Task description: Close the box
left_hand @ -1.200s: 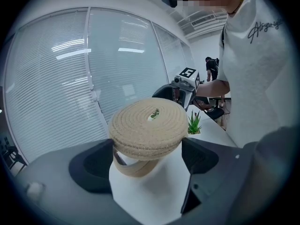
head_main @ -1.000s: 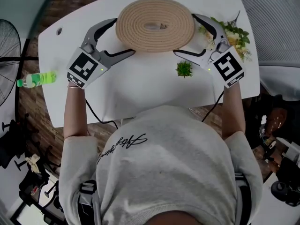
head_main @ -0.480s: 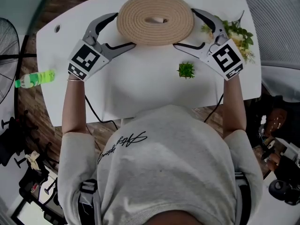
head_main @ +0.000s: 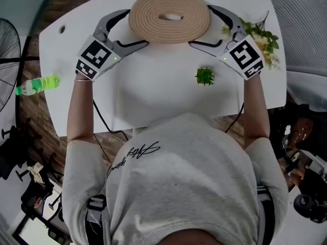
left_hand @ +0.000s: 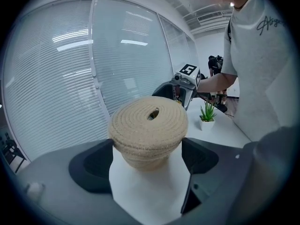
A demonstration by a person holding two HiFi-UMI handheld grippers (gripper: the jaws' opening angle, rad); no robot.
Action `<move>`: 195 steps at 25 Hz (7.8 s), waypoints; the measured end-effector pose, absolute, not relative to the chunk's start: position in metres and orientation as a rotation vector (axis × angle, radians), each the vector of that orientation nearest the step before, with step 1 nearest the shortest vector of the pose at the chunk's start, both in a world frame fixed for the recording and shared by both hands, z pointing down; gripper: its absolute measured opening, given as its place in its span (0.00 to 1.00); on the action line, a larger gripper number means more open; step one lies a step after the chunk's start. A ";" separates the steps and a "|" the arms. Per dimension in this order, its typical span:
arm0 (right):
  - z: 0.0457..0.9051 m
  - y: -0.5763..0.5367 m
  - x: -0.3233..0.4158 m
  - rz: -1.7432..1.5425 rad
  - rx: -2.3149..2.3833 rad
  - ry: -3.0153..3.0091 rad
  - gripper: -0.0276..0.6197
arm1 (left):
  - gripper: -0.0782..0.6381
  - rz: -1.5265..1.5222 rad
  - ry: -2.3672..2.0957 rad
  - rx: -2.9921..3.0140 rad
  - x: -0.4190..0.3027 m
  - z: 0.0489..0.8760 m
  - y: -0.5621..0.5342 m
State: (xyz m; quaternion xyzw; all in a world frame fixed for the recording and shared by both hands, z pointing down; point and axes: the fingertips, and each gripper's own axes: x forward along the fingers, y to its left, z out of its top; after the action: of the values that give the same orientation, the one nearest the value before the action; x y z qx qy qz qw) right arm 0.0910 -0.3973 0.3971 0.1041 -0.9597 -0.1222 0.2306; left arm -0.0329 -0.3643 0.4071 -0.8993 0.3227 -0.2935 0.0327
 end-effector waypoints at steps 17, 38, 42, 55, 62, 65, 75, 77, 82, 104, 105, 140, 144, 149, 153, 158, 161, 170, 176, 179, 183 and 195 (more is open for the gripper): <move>0.413 -0.413 0.086 -0.317 0.300 -2.613 0.84 | 0.73 -0.963 0.976 -2.766 -0.039 0.421 -0.381; 0.421 -0.420 0.089 -0.173 0.281 -2.647 0.84 | 0.74 -0.991 0.928 -2.839 -0.036 0.426 -0.390; 0.422 -0.421 0.089 -0.141 0.281 -2.656 0.84 | 0.74 -0.998 0.919 -2.859 -0.036 0.428 -0.392; 0.425 -0.421 0.090 -0.077 0.284 -2.668 0.84 | 0.75 -0.964 0.909 -2.931 -0.037 0.436 -0.393; 0.426 -0.420 0.091 -0.047 0.312 -2.661 0.85 | 0.76 -0.922 0.955 -2.919 -0.036 0.435 -0.392; 0.427 -0.421 0.093 -0.053 0.342 -2.661 0.85 | 0.76 -0.903 0.983 -2.910 -0.035 0.436 -0.391; 0.428 -0.418 0.096 -0.025 0.408 -2.647 0.85 | 0.76 -0.773 1.073 -2.951 -0.038 0.430 -0.387; 0.430 -0.416 0.098 -0.015 0.416 -2.650 0.85 | 0.76 -0.746 1.109 -2.933 -0.038 0.427 -0.385; 0.430 -0.412 0.109 0.018 0.468 -2.669 0.85 | 0.76 -0.638 1.218 -2.898 -0.040 0.417 -0.375; 0.343 -0.324 0.112 -0.085 0.535 -2.915 0.83 | 0.76 -0.403 1.356 -2.736 0.008 0.342 -0.289; 0.340 -0.319 0.110 -0.091 0.531 -2.927 0.83 | 0.76 -0.393 1.337 -2.726 0.013 0.339 -0.285; 0.302 -0.219 0.052 -0.073 0.897 -3.007 0.30 | 0.32 -0.002 1.111 -2.804 -0.027 0.288 -0.207; 0.304 -0.214 0.051 -0.049 0.944 -3.008 0.24 | 0.27 0.009 1.097 -2.813 -0.030 0.288 -0.203; 0.303 -0.208 0.050 -0.023 1.006 -3.001 0.17 | 0.23 0.020 1.052 -2.855 -0.033 0.290 -0.196; 0.303 -0.202 0.048 -0.018 1.029 -2.997 0.11 | 0.22 0.003 1.036 -2.842 -0.034 0.292 -0.190; 0.304 -0.192 0.048 -0.015 1.067 -2.983 0.07 | 0.18 -0.009 1.002 -2.842 -0.033 0.294 -0.182; 0.304 -0.187 0.046 -0.015 1.085 -2.978 0.06 | 0.16 0.002 0.992 -2.844 -0.034 0.293 -0.177; 0.303 -0.177 0.044 -0.017 1.148 -2.964 0.05 | 0.14 0.011 0.969 -2.859 -0.040 0.297 -0.168; 0.304 -0.172 0.042 -0.034 1.187 -2.942 0.05 | 0.12 0.009 0.936 -2.865 -0.046 0.299 -0.160; 0.303 -0.168 0.041 -0.060 1.209 -2.928 0.05 | 0.11 0.003 0.921 -2.871 -0.050 0.300 -0.156; 0.299 -0.161 0.040 -0.095 1.238 -2.928 0.04 | 0.11 0.004 0.896 -2.870 -0.052 0.298 -0.151; 0.308 -0.141 0.046 -0.040 1.329 -2.882 0.04 | 0.11 0.004 0.833 -2.888 -0.051 0.303 -0.136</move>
State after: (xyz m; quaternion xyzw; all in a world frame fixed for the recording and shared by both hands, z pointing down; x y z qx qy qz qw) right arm 0.0457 -0.1410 0.3076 0.4187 -0.9079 -0.0125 -0.0164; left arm -0.0506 -0.1362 0.3031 -0.9586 0.2766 0.0014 0.0677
